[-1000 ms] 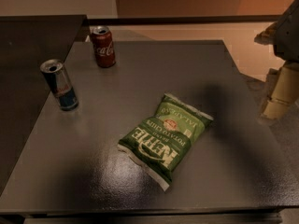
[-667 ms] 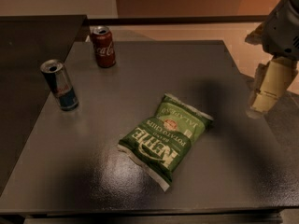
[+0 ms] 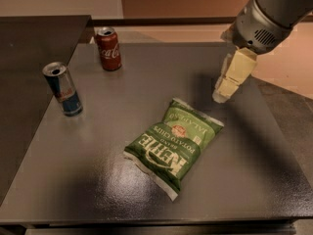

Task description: Pick coke can

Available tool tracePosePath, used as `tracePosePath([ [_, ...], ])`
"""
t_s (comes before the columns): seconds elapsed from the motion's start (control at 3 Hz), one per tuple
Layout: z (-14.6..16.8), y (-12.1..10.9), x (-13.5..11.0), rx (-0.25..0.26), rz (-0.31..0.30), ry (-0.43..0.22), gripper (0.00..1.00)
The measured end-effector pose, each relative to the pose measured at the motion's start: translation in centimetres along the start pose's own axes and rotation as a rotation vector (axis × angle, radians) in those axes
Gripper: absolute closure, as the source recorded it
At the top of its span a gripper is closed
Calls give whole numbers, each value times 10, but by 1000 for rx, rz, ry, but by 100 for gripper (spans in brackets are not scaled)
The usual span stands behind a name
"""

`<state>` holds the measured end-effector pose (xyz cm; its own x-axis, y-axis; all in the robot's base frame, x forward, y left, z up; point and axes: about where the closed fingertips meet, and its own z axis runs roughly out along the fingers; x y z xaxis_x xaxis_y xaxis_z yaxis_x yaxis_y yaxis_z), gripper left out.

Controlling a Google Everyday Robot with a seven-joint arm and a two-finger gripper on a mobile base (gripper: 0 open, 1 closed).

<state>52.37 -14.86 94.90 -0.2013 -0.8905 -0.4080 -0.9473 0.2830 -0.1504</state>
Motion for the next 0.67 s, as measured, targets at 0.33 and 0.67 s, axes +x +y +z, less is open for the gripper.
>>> tracePosePath([
  [0.33, 28, -20, -36, 9, 9, -69, 0],
  [0.67, 66, -44, -85, 14, 24, -134, 0],
])
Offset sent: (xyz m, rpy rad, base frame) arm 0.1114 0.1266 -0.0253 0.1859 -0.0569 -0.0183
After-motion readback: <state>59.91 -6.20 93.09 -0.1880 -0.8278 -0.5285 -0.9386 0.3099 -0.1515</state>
